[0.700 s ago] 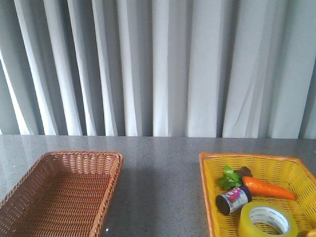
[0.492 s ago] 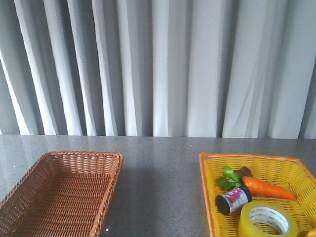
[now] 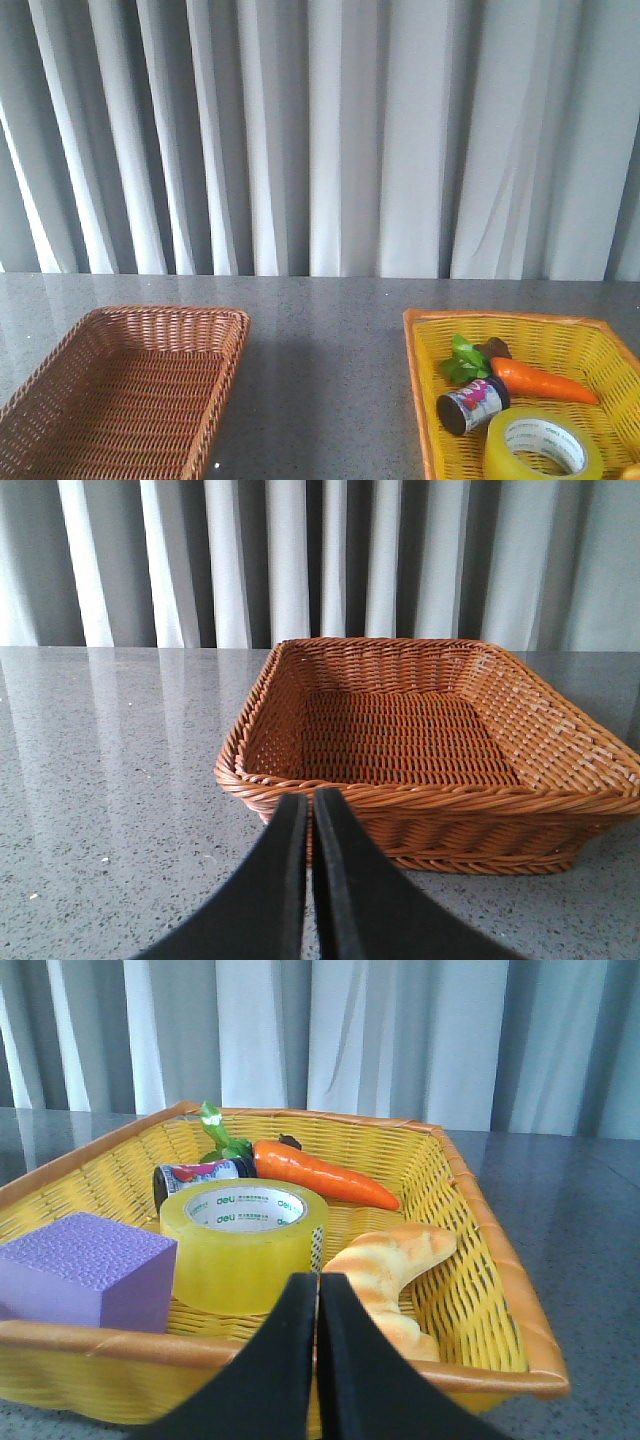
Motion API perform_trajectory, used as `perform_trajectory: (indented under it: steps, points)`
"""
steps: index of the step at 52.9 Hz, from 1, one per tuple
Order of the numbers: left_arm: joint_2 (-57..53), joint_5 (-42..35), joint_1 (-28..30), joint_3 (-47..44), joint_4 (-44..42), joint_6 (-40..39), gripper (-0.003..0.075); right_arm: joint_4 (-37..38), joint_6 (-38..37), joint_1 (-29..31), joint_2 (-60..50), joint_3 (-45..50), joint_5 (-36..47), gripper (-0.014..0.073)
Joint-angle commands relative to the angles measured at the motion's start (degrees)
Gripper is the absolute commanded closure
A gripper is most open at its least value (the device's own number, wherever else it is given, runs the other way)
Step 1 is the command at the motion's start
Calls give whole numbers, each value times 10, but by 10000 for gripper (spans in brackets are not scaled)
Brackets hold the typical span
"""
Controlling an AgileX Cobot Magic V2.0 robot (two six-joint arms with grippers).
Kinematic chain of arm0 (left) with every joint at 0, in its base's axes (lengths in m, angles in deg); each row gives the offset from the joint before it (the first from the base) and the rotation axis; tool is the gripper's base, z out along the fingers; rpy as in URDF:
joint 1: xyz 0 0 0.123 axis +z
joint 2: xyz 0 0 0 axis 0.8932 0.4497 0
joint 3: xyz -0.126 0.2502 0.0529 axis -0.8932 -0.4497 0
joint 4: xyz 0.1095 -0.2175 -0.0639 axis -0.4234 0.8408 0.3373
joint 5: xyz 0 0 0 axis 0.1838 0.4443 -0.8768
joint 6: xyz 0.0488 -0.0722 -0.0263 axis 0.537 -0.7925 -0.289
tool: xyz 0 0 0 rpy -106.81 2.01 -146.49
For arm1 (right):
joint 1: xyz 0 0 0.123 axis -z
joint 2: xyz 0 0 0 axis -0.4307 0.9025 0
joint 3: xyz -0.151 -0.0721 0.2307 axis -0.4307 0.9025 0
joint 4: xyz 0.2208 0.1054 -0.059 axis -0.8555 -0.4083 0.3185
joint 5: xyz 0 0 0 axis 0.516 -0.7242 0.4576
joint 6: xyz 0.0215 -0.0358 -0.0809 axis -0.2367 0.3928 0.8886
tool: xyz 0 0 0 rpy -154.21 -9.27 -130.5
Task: Transfer tape with both arms
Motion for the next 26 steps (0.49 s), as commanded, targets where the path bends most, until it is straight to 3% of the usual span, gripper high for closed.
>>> perform_trajectory:
  steps: [1,26]
  points:
    - [-10,-45,0,13,4,1,726,4,6,0,-8,5,40,601]
    - [-10,-45,0,13,4,1,726,9,28,0,-8,4,44,601]
